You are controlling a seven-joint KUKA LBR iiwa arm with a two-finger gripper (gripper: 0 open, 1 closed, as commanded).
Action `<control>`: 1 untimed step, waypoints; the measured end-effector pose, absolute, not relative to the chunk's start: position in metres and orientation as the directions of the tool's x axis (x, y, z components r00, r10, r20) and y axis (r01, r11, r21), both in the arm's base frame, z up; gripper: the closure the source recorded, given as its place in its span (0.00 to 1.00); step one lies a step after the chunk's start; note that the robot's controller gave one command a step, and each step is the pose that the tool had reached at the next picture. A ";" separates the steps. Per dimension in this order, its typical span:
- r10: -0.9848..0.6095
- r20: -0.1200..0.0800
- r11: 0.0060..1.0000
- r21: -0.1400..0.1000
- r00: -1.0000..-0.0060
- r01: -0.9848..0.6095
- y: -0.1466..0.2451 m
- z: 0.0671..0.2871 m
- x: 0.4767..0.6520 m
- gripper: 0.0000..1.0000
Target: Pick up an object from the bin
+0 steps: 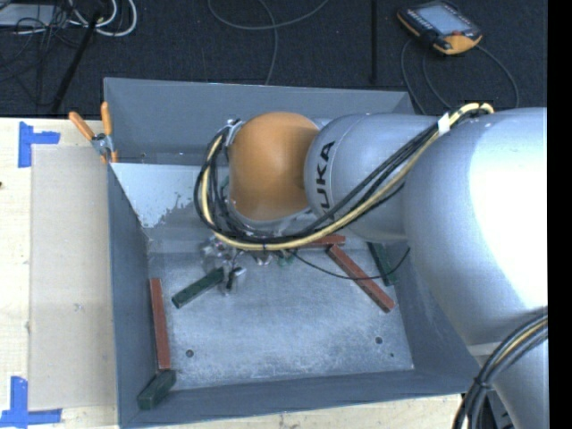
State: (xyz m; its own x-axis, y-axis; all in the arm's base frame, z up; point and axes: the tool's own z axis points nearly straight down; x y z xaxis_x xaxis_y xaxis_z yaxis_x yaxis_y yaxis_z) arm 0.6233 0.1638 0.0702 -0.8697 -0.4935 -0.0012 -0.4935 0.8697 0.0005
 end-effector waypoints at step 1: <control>-0.489 -0.005 0.872 -0.002 -0.872 -0.489 0.093 0.237 0.609 1.00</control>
Offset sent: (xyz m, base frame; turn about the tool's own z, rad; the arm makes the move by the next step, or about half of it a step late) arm 0.0000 0.0000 0.0000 0.0000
